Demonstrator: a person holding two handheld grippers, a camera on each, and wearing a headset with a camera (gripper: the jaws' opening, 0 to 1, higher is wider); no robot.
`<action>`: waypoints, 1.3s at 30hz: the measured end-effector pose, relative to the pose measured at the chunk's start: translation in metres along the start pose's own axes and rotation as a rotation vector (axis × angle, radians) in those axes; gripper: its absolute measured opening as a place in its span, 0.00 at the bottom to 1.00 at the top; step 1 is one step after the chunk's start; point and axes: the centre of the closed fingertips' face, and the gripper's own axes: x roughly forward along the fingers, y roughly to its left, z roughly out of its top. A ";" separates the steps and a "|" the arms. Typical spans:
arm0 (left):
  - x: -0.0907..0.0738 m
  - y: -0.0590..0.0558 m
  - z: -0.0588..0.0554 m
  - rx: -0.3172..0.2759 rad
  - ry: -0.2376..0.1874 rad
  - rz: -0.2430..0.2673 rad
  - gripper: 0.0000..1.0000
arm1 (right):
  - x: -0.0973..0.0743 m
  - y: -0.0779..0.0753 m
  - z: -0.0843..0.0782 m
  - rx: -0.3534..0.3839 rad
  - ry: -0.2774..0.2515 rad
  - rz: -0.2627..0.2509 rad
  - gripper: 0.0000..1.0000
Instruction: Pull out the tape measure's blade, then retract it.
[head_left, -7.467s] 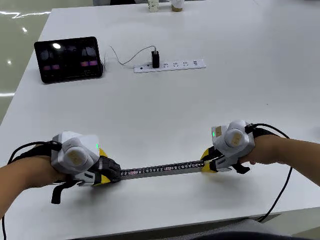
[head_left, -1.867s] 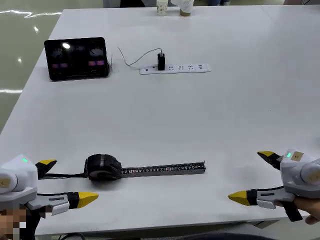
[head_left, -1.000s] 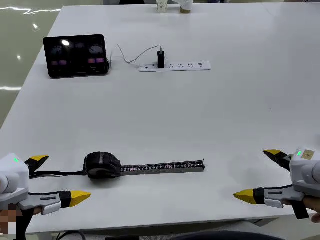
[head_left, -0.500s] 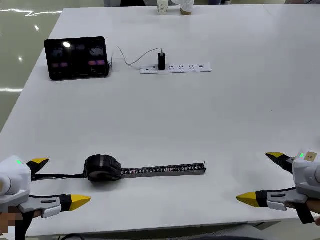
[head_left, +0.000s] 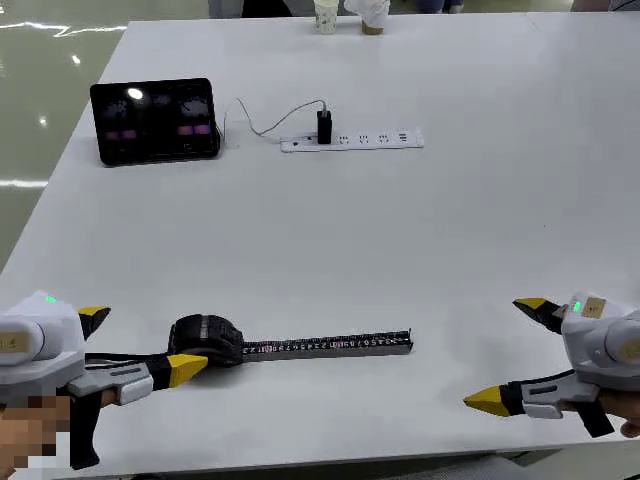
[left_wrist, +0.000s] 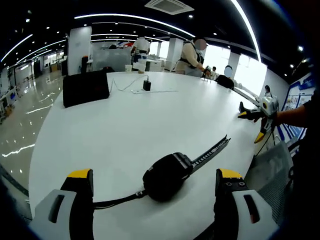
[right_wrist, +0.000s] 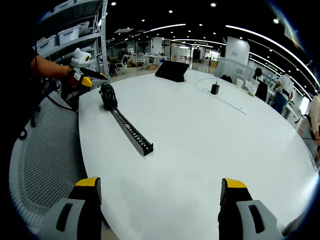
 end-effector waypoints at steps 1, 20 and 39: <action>0.000 0.001 0.002 -0.002 -0.018 0.011 0.99 | 0.001 -0.001 0.002 -0.003 0.000 0.000 0.99; 0.010 -0.008 -0.003 -0.053 -0.002 0.116 0.99 | 0.022 -0.001 0.026 -0.117 0.051 0.085 0.99; 0.038 -0.016 0.009 -0.064 -0.039 0.213 0.99 | 0.049 0.009 0.041 -0.262 0.116 0.159 0.99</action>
